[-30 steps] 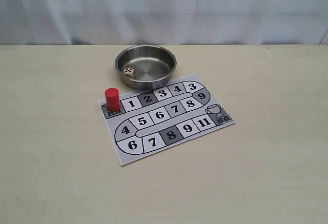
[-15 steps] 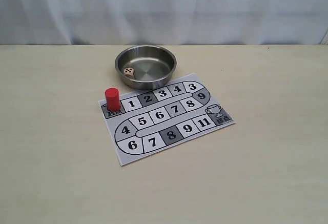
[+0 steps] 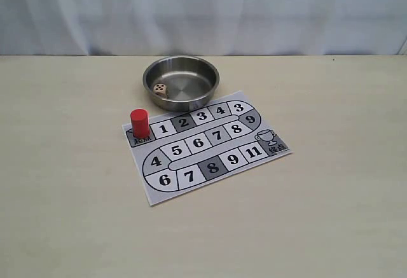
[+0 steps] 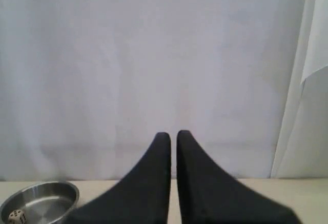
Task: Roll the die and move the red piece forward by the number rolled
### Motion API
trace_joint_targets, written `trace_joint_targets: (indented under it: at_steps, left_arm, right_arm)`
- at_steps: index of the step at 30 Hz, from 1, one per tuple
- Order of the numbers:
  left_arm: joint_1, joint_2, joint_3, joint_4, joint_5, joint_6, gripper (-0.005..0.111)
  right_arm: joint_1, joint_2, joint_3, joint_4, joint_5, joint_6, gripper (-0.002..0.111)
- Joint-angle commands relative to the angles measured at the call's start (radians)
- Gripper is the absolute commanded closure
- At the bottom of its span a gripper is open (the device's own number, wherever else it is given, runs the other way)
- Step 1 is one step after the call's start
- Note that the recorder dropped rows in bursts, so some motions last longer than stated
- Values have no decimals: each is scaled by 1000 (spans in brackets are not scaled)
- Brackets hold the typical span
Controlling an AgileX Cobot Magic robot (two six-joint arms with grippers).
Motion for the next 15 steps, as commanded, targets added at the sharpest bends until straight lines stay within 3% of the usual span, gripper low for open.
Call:
trace_joint_targets:
  at_steps: [1, 15]
  left_arm:
    - [0, -2, 3, 1, -3, -8, 107]
    - [0, -2, 3, 1, -3, -8, 107]
  right_arm:
    - [2, 150, -128, 1, 111, 9, 104]
    - [2, 639, -309, 1, 74, 49, 104]
